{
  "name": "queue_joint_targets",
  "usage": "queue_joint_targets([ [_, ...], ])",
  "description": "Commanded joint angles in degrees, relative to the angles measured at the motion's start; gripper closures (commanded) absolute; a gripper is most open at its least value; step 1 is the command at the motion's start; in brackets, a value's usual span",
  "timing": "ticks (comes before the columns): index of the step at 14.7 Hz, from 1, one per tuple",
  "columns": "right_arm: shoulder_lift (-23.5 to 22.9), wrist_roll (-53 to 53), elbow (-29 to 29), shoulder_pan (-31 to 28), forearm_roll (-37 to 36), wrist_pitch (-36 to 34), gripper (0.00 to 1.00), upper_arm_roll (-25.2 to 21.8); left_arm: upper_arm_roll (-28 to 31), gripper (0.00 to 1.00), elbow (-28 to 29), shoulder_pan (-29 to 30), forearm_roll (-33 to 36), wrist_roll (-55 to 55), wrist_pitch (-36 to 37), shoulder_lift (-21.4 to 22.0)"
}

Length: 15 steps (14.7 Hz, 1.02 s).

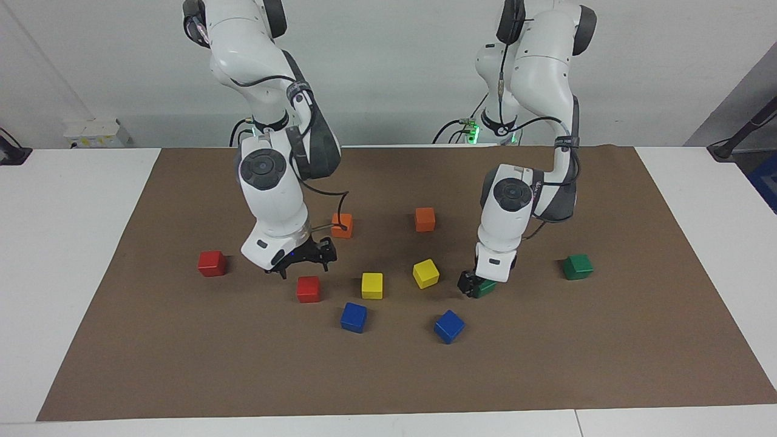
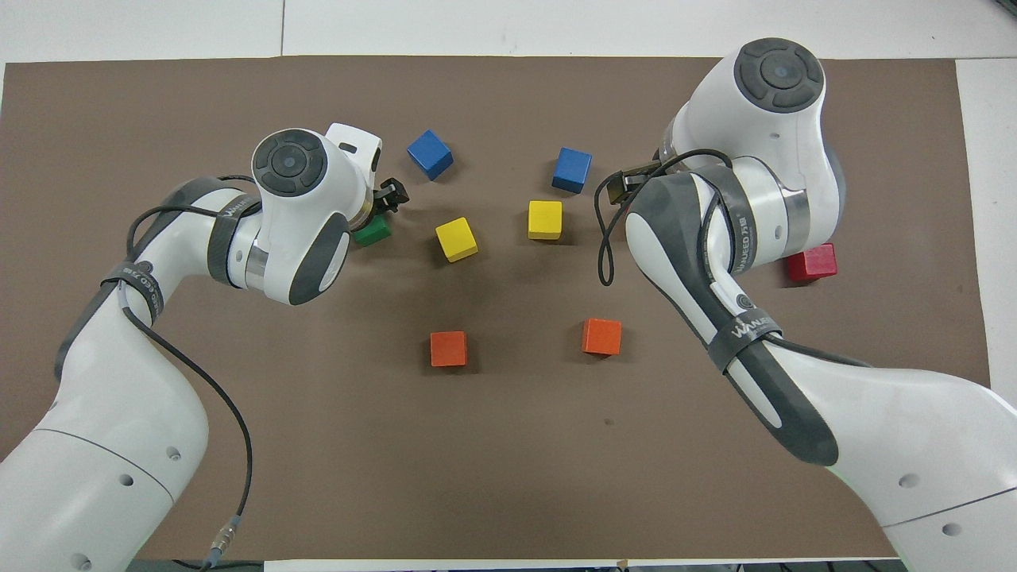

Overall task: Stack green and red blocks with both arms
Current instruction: 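Grasp another green with the left gripper while the right gripper grasps another red, then stack the green with the left gripper while the right gripper carries the red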

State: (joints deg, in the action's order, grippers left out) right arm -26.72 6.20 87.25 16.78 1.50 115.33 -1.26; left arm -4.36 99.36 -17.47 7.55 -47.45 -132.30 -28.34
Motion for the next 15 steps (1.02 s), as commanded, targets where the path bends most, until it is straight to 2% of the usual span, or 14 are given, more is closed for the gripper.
queue_joint_targets([
  [1,-0.2,0.7,3.3,-0.9,-0.1,3.8,0.00,-0.1,0.8,0.53,0.5,-0.7,1.1,-0.5,2.4,1.1],
  [2,-0.3,0.7,4.1,-1.1,-0.1,4.8,0.00,-0.1,0.8,0.90,-2.2,-0.7,1.3,-0.2,7.1,1.0],
  [3,-0.3,0.7,4.8,-1.7,-0.1,5.5,0.00,-0.1,0.8,1.00,-4.5,-0.5,1.8,0.4,11.3,0.9],
  [5,-0.5,0.7,5.3,-1.8,-0.1,5.6,0.00,-0.1,0.8,1.00,-7.8,0.3,1.3,5.1,16.6,1.4],
  [7,-0.6,0.7,5.6,-1.8,0.1,5.6,0.00,-0.1,0.5,1.00,-6.5,5.0,0.6,13.2,19.5,5.4],
  [9,-1.0,0.9,6.0,-1.7,0.5,6.9,0.00,-0.1,0.6,1.00,-4.2,10.0,-3.3,23.9,20.4,9.1],
  [11,-1.4,1.0,6.0,-1.4,0.8,7.3,0.00,-0.1,0.6,1.00,-4.2,14.0,-5.9,33.7,20.2,9.3],
  [15,-2.2,1.1,6.1,-1.2,0.8,8.1,0.00,0.0,0.8,1.00,-3.8,19.0,-6.1,47.3,19.8,9.3],
])
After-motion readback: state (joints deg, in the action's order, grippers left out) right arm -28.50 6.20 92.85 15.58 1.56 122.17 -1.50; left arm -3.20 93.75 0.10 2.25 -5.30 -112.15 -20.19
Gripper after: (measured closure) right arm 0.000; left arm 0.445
